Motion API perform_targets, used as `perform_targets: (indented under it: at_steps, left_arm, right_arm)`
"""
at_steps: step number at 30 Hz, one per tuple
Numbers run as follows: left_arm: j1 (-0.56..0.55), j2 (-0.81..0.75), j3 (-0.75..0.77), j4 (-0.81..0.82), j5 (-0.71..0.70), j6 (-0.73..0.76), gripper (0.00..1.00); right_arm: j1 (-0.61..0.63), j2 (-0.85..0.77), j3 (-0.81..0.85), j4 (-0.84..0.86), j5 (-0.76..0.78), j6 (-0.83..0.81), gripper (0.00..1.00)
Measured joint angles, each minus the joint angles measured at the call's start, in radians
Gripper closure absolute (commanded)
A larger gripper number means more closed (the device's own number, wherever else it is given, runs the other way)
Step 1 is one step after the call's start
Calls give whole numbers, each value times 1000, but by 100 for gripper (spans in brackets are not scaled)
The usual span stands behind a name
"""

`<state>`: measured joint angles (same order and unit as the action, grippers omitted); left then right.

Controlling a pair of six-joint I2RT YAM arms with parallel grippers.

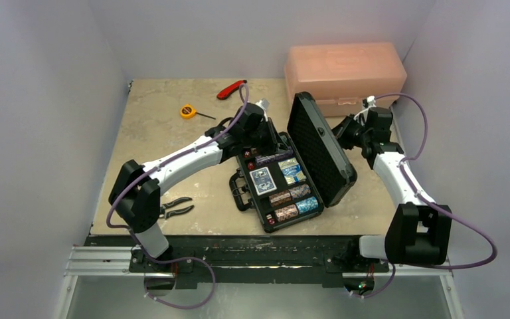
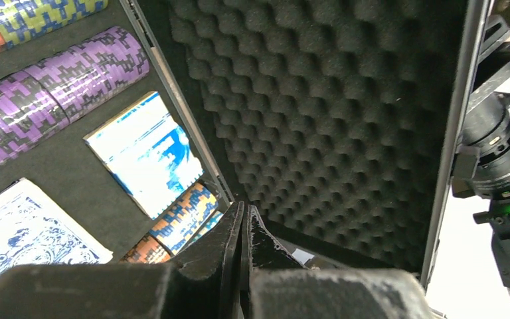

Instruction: Pack up texas hold em set

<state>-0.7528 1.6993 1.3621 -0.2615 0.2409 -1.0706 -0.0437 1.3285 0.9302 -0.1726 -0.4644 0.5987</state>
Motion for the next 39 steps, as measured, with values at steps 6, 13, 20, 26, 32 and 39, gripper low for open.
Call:
perform_targets:
  at_steps: [6, 13, 20, 26, 32, 39]
  left_arm:
    - [0, 2, 5, 10, 9, -12, 100]
    - [0, 2, 7, 8, 11, -12, 100]
    - [0, 2, 10, 7, 14, -12, 100]
    - [0, 1, 10, -2, 12, -11, 100]
    - [0, -11, 10, -6, 8, -10, 100]
    - [4, -98, -50, -106, -99, 23, 60]
  right_arm:
    - [24, -13, -15, 1, -6, 0, 100]
    - [63, -27, -24, 0, -25, -4, 100]
    - [109, -48, -34, 1, -53, -8, 100]
    - [131, -48, -34, 1, -64, -14, 100]
    - [134, -48, -34, 1, -70, -16, 100]
    - [134, -50, -33, -3, -69, -19, 100]
